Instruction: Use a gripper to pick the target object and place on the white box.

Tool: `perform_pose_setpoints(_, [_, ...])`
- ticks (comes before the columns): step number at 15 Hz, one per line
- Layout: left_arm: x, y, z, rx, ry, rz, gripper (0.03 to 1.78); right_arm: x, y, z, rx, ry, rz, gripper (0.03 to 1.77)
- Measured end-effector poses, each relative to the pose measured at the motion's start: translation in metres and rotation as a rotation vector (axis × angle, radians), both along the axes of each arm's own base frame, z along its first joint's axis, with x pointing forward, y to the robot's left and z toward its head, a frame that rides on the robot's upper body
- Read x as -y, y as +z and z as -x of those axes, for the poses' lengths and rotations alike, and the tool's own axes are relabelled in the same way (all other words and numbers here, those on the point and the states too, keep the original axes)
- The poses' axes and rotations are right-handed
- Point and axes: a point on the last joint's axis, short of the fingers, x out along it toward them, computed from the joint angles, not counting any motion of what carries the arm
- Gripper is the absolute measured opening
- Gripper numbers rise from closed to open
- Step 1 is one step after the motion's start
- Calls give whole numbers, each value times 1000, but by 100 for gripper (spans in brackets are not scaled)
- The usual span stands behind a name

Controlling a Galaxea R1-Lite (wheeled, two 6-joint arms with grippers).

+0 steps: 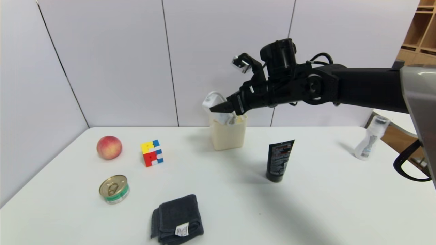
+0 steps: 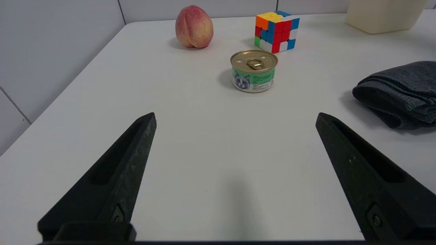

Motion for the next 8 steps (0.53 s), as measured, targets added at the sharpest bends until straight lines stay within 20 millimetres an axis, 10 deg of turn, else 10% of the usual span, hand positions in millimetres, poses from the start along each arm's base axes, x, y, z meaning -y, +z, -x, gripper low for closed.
perform_pose_setpoints(8, [0,0,0,0,0,0,169,68,53,46,-91,-104,36,165])
